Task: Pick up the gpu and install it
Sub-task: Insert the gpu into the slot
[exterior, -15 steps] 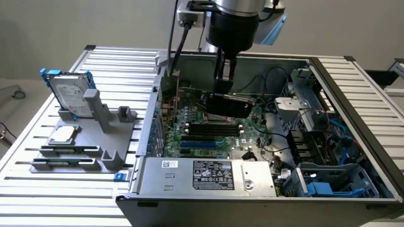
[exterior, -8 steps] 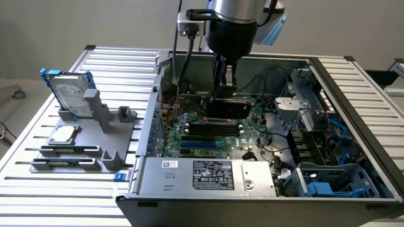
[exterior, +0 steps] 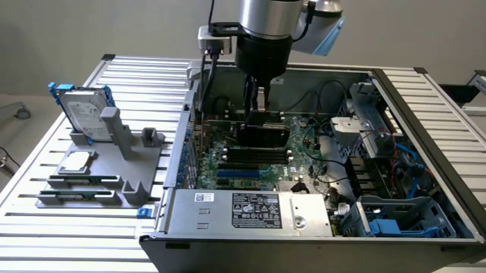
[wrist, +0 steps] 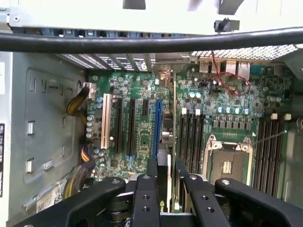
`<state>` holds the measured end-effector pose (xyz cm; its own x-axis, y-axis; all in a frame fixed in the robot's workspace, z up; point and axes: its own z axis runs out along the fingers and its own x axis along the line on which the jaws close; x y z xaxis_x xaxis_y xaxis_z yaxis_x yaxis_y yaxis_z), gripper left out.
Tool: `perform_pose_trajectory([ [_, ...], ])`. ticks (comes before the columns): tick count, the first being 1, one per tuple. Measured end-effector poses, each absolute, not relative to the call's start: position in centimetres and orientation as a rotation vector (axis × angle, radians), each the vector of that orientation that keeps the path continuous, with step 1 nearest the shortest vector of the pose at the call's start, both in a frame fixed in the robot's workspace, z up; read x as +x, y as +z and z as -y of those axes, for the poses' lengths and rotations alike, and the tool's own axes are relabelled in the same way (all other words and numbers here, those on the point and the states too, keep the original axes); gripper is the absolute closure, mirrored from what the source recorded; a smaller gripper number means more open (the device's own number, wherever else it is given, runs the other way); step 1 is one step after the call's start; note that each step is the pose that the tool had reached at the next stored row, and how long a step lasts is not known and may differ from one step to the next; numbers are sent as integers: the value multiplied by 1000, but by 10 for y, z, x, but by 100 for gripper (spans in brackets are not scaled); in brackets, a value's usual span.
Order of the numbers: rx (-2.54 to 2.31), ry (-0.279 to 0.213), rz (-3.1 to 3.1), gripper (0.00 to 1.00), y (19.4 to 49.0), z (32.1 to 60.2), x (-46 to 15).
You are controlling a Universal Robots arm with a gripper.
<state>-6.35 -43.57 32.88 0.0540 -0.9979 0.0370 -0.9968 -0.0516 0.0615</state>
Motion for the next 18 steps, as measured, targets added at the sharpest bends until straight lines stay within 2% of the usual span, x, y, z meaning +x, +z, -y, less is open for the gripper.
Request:
perform_pose_trajectory([
  [18,2212,-6,2142,74,317,447,-66],
])
